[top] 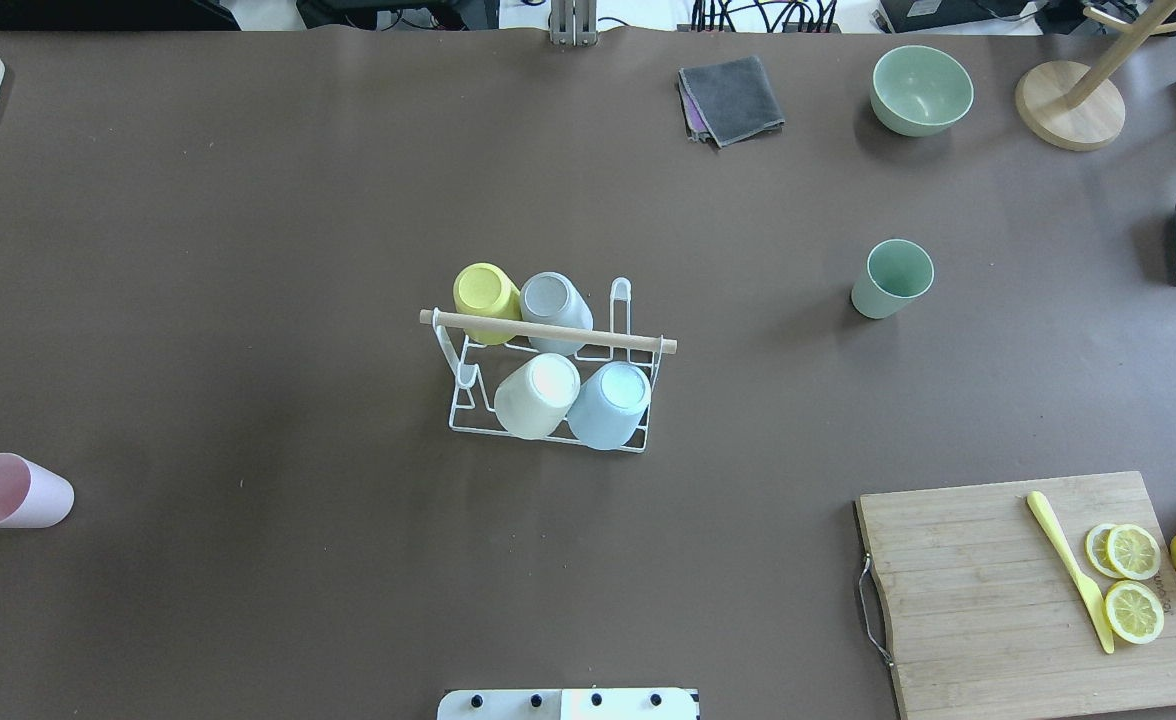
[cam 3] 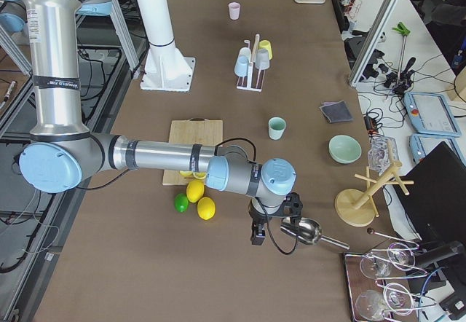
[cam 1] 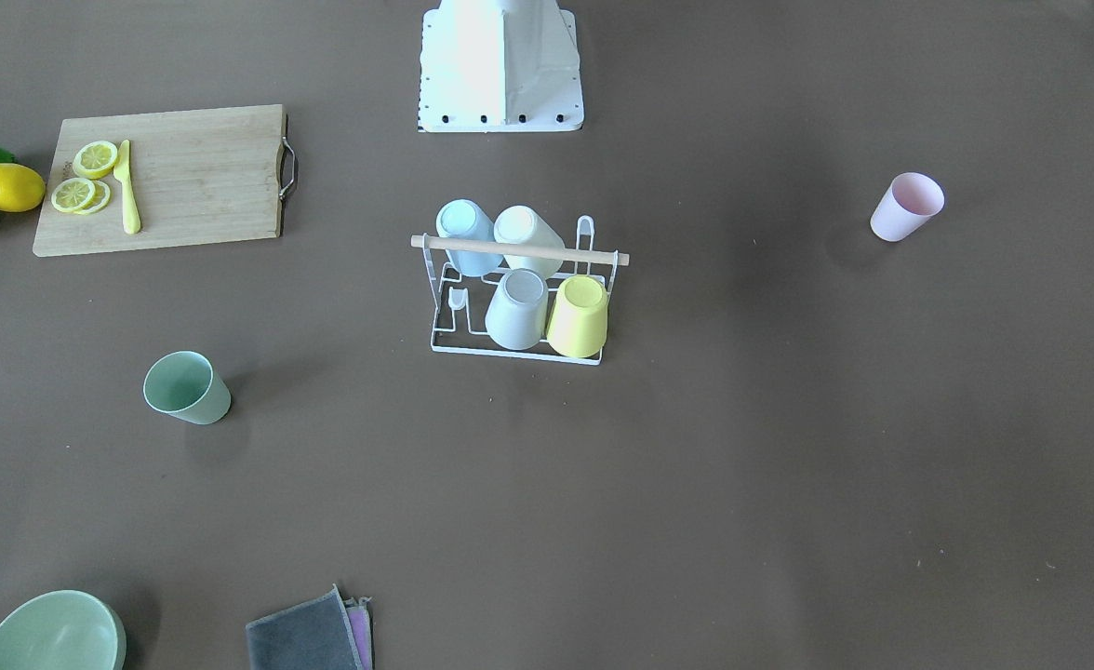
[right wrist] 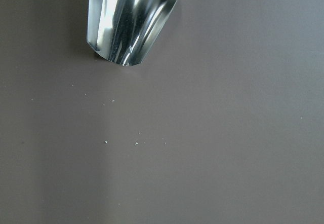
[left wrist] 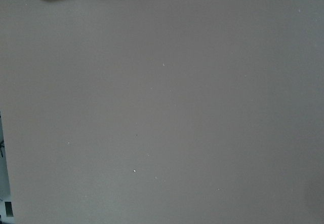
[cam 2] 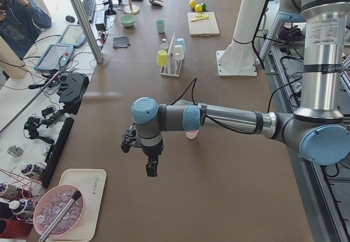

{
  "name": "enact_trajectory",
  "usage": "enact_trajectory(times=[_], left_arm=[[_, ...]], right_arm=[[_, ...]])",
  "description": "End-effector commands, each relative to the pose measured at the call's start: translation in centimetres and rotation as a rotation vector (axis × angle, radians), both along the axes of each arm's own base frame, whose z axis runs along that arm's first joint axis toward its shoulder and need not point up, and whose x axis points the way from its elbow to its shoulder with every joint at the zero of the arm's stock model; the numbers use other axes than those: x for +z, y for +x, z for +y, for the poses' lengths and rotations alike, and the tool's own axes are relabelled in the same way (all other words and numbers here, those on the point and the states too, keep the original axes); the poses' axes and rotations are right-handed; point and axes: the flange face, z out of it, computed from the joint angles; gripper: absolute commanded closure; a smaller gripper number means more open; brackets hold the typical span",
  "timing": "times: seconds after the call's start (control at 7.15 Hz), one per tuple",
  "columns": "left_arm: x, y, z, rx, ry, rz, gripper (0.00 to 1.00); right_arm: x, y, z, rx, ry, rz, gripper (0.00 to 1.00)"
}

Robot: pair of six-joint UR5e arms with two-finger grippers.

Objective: Place cup on cup holder

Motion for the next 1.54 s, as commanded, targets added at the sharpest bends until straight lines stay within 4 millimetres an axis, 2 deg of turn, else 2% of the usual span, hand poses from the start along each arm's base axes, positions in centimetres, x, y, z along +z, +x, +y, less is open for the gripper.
enact_trajectory(times=[0.0, 0.14, 0.28, 0.42, 0.56, 0.7, 0.84, 0.98, 1.12, 1.26, 1.4], left_arm=[[-4.6, 0.9, -4.8, 0.017, -0.087, 0.002, 0.01], [-6.0, 2.3, -5.6, 0.045, -0.143, 0.000, 0.01], [-7.1, 5.2, -6.4, 0.096, -0.151, -0.003, 0.01], [-7.9, 10.0, -7.1, 0.179, -0.141, -0.012, 0.01], [-8.5, 15.5, -7.0, 0.273, -0.132, -0.014, 0.01], [-9.4, 18.5, -7.4, 0.323, -0.116, -0.016, 0.01], [-9.6, 19.0, -8.6, 0.327, -0.125, -0.016, 0.01], [-9.6, 19.8, -10.7, 0.340, -0.164, -0.020, 0.01], [-7.7, 21.4, -10.9, 0.515, -0.165, 0.016, 0.01], [-6.9, 22.8, -12.1, 0.675, -0.166, 0.072, 0.01], [-7.1, 24.5, -12.2, 0.688, -0.256, 0.113, 0.01]], right_arm=[[0.1, 0.0, 0.1, 0.000, -0.002, 0.000, 0.00], [0.1, 0.0, 0.1, 0.000, -0.003, 0.000, 0.00], [0.0, 0.0, 0.1, 0.000, 0.000, 0.000, 0.00], [-0.1, 0.0, 0.0, 0.001, 0.002, 0.000, 0.00], [-0.4, -0.1, -0.1, 0.005, 0.002, -0.001, 0.00], [-0.7, -0.3, -0.3, 0.027, -0.012, -0.004, 0.00], [-1.5, -0.7, -0.8, 0.070, -0.034, -0.005, 0.00], [-3.7, -2.4, -1.4, 0.087, -0.032, -0.025, 0.00], [-6.8, -4.9, -2.1, 0.122, -0.051, -0.043, 0.00], [-10.3, -7.8, -3.8, 0.140, -0.048, -0.047, 0.00], [-12.8, -10.3, -5.3, 0.142, -0.045, -0.052, 0.00]])
